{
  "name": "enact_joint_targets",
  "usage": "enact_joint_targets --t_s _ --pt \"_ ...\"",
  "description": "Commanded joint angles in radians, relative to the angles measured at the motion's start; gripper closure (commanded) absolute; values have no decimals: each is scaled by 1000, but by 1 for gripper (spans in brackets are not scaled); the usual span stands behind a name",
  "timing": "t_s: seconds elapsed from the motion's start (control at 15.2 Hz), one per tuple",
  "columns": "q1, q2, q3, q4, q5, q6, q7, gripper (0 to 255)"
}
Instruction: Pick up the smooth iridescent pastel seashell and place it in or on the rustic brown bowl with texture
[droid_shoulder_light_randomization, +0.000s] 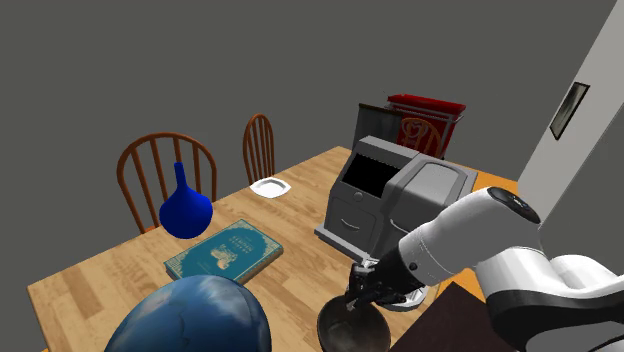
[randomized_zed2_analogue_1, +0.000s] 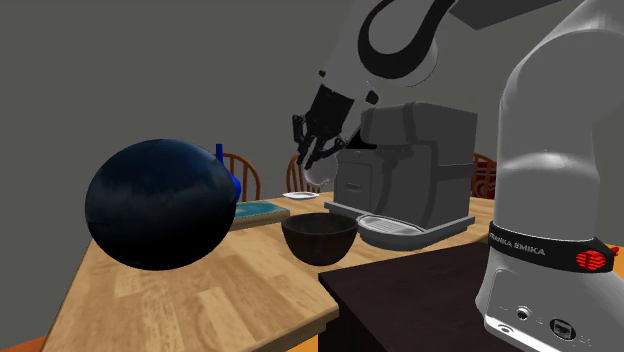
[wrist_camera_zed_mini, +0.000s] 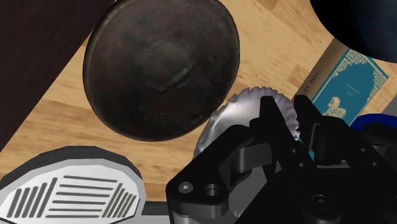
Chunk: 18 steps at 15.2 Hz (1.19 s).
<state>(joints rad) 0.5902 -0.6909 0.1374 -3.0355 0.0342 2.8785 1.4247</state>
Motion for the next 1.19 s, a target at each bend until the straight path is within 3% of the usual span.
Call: enact_joint_targets --t_s 0.0,0.2,0.26,0.33,0.4,0.46,0.92,1.12 --pt "1 -3 1 -2 0 -1 2 255" --pt "1 -3 1 -2 0 -1 1 255" --pt "1 -3 1 -2 0 -1 1 0" --pt "-162 10 299 131 -87 -251 194 0" --pt "-314 72 553 295 -166 -496 331 0" --pt "-337 105 597 340 -209 -560 378 0" --pt "-419 188 633 303 -289 -439 431 0" --pt "-419 188 633 303 -289 -439 431 0"
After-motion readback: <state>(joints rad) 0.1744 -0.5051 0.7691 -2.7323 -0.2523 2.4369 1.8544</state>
